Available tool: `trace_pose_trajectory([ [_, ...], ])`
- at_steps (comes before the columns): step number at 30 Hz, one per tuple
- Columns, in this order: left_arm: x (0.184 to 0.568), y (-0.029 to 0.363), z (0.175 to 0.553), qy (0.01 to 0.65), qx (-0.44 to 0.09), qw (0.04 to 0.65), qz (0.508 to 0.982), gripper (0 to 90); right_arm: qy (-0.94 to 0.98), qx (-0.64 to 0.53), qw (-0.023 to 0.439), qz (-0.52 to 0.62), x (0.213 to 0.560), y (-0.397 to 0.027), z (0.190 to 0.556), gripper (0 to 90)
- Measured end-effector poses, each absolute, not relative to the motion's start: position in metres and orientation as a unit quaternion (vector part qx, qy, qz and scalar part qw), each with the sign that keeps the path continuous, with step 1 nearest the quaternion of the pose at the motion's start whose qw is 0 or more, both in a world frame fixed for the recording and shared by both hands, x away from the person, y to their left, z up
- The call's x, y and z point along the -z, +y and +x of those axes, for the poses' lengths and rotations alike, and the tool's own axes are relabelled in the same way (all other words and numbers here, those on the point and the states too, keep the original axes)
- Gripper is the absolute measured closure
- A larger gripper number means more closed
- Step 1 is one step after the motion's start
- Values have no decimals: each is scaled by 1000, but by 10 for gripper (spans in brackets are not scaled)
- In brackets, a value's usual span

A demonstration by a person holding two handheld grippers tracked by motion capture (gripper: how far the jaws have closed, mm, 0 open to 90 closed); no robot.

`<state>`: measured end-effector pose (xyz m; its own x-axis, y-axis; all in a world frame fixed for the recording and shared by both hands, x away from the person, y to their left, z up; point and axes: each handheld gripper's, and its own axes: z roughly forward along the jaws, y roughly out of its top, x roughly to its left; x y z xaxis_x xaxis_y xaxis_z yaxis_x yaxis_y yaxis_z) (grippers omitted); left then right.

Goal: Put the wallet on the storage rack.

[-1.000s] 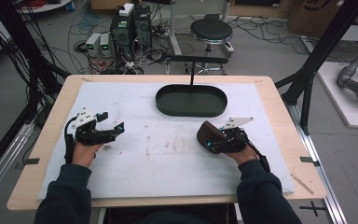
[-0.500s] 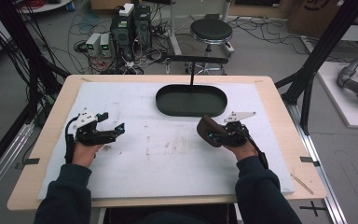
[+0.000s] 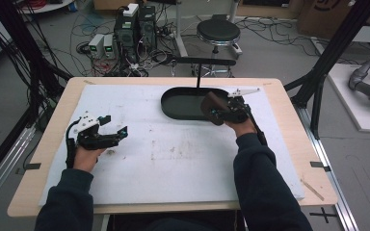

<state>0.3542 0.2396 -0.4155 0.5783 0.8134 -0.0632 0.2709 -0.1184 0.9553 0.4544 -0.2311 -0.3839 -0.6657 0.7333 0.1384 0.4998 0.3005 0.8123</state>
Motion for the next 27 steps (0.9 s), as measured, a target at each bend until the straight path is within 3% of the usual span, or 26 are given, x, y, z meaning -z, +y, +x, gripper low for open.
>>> trace_pose_trajectory([
  [6, 416, 239, 354, 385, -250, 540, 705, 155, 784, -439, 128, 421, 393, -213, 504, 630],
  [17, 416, 241, 354, 387, -248, 542, 704, 155, 760, -446, 94, 463, 423, -193, 536, 619],
  [18, 417, 241, 354, 387, -248, 542, 704, 155, 761, -444, 94, 465, 425, -192, 537, 607],
  [21, 416, 241, 354, 388, -248, 541, 704, 155, 758, -436, 115, 471, 426, -192, 537, 448],
  [27, 416, 239, 354, 386, -249, 540, 706, 155, 768, -395, 175, 473, 408, -212, 530, 375],
])
